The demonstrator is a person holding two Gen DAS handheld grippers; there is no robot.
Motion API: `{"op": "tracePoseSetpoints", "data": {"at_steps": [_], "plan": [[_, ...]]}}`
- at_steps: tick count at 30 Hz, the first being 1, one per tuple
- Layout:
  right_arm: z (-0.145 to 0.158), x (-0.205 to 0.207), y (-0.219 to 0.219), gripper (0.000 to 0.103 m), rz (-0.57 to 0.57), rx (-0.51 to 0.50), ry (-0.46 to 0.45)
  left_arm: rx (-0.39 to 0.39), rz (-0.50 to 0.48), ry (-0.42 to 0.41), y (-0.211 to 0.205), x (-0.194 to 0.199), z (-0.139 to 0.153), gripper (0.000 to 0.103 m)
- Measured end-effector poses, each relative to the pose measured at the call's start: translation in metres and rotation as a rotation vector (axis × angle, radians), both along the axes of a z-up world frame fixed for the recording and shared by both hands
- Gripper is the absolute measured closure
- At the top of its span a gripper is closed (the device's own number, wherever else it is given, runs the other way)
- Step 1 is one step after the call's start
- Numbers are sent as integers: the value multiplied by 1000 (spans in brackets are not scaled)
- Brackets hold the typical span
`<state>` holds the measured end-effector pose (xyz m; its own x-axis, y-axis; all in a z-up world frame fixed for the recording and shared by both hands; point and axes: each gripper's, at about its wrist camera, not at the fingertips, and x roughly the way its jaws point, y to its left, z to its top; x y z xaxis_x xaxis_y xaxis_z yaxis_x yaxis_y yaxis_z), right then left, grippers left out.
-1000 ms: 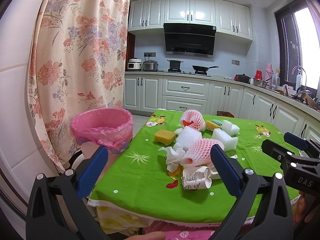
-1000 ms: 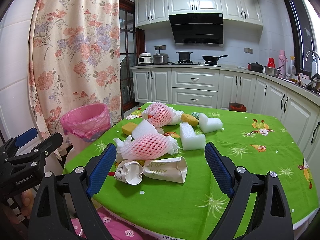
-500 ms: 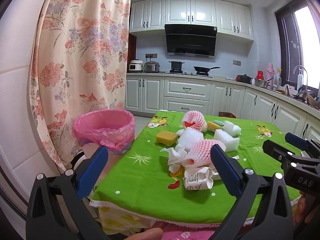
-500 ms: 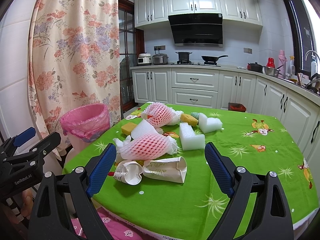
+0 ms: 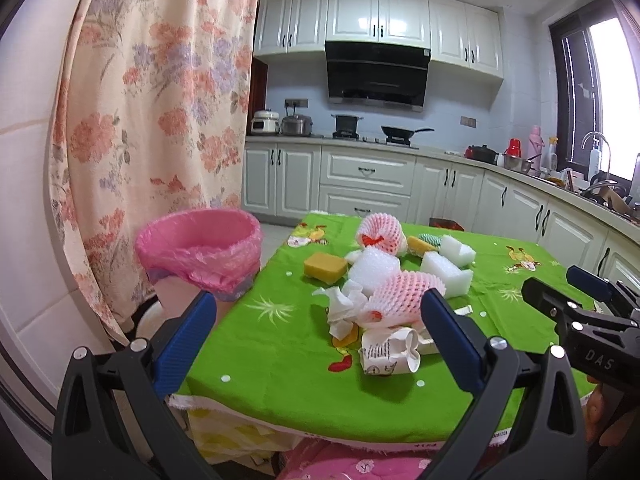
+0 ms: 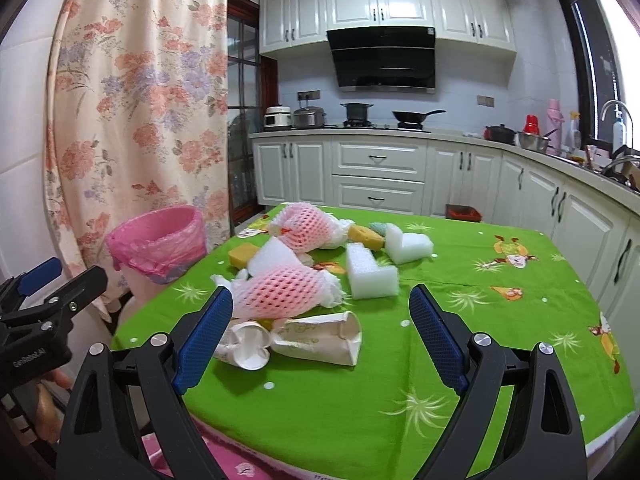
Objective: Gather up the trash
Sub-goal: 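Grasp the paper cup with the right gripper while the left gripper grasps a pink foam net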
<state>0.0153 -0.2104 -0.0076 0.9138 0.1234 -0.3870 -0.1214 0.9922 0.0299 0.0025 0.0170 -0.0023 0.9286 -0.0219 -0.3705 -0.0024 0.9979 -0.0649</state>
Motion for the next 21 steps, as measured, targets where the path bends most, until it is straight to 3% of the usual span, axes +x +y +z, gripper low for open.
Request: {"op": "tracePoseSetpoints", "data": {"at_steps": [5, 8, 10, 15, 21], "plan": [[-16, 12, -9, 18, -24, -6, 46, -24, 62, 61, 9, 17, -11, 4], [-28, 25, -15, 19, -51, -15, 78, -65, 41, 113, 17, 37, -24, 4], [-39, 38, -23, 19, -56, 6, 117, -49, 38, 138, 16, 49, -33, 5], [-63, 60, -27, 19, -22, 43, 194, 55, -58, 150, -2, 71, -55, 5], [-88, 86, -20, 19, 14, 22, 281, 68, -182, 205, -17, 82, -87, 5]]}}
